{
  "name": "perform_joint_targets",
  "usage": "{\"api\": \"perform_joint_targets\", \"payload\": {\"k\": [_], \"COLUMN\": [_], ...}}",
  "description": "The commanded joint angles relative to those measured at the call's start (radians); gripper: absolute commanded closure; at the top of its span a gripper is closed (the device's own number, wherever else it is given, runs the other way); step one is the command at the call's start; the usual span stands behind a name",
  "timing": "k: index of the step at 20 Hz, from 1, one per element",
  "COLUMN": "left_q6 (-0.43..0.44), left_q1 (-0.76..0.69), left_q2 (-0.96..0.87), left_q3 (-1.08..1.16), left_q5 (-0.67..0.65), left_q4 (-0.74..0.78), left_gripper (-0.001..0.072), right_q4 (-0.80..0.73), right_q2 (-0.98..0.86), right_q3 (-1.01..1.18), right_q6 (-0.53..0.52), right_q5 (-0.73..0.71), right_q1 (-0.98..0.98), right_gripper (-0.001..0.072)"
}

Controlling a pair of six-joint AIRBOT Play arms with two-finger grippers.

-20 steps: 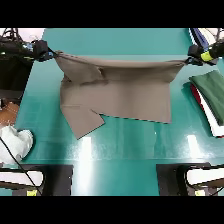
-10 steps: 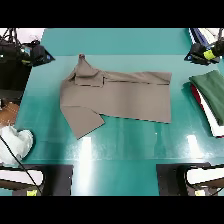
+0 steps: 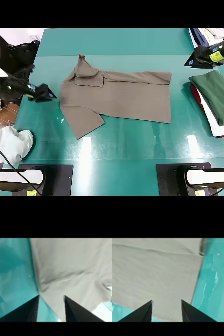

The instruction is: Fold the shirts.

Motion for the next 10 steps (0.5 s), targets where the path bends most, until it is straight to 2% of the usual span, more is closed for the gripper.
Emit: {"api": "perform_joint_targets", "payload": {"k": [1, 5, 10], "left_q6": [0.026, 0.105, 0.105], "left_q1": [0.006, 0.004, -0.005], "left_q2": [0.005, -0.005, -0.006], "left_q3": [-0.182, -0.196, -0.196], "left_q5": [0.181, 0.230, 0.238], "left_q4": [-0.045, -0.116, -0.113], "left_gripper": [0.0337, 0.0337, 0.0339], "right_q4": [0.002, 0.001, 0.002], "right_q2": [0.008, 0.008, 0.008], "right_q3": [0.001, 0.001, 0.001], "right_q6": [-0.005, -0.005, -0.005], "right_q5": [0.015, 0.018, 0.021], "right_q1": [0.043, 0.082, 0.084], "right_gripper": [0.0310, 0.0310, 0.0310]}}
